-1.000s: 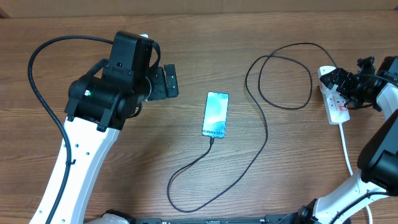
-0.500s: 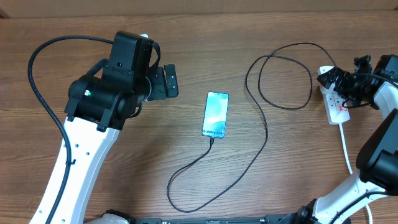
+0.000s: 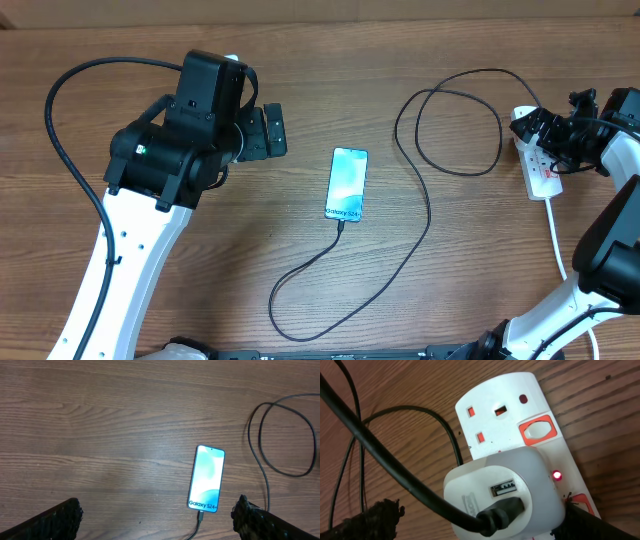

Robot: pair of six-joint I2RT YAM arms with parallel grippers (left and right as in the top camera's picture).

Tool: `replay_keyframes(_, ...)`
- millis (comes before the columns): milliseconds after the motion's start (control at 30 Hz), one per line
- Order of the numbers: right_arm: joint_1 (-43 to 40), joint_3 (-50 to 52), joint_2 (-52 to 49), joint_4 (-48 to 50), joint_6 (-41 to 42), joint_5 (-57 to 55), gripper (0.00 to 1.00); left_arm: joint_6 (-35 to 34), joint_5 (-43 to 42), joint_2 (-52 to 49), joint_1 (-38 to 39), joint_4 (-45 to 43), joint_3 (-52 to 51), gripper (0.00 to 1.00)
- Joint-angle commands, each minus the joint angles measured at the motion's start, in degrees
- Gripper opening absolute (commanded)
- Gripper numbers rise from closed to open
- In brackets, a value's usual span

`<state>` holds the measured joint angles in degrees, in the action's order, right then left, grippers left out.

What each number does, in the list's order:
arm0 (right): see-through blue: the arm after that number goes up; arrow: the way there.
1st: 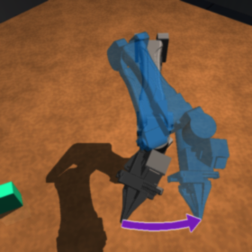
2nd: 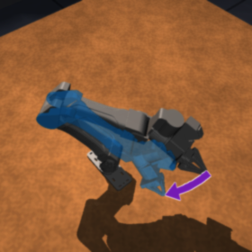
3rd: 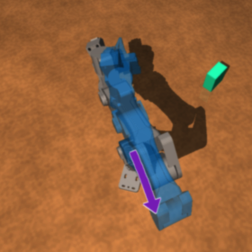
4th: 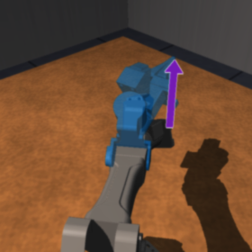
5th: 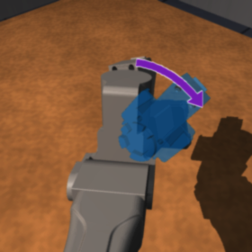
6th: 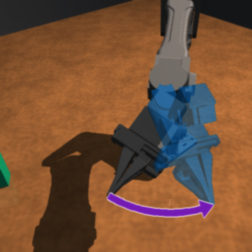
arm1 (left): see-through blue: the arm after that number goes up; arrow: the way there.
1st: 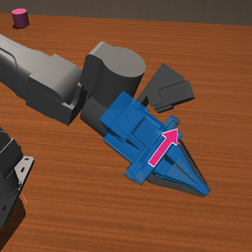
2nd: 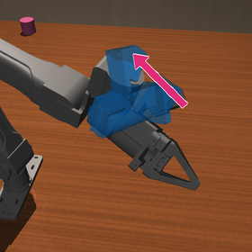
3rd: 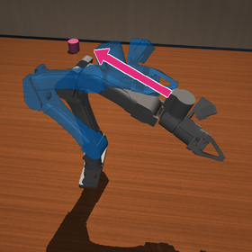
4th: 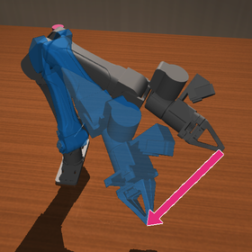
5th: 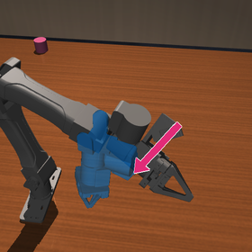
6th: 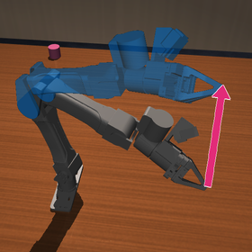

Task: Plug charger to phone and switch on socket
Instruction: 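Lift the right gripper up off the power strip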

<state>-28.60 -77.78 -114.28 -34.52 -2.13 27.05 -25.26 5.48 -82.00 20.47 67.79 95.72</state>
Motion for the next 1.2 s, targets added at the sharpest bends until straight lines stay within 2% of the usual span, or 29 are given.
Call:
replay_keyframes(0, 1.9, 0.4, -0.5, -1.4, 2.1, 3.1, 1.0, 0.4, 0.9, -0.4, -0.3, 0.1, 1.2, 1.0)
replay_keyframes(267, 1.9, -0.7, 1.5, -2.7, 2.1, 2.8, 1.0, 0.4, 0.9, -0.4, -0.3, 0.1, 1.2, 1.0)
replay_keyframes(1167, 1.9, -1.5, 16.6, -7.6, 2.3, -8.6, 1.0, 0.4, 0.9, -0.4, -0.3, 0.1, 1.2, 1.0)
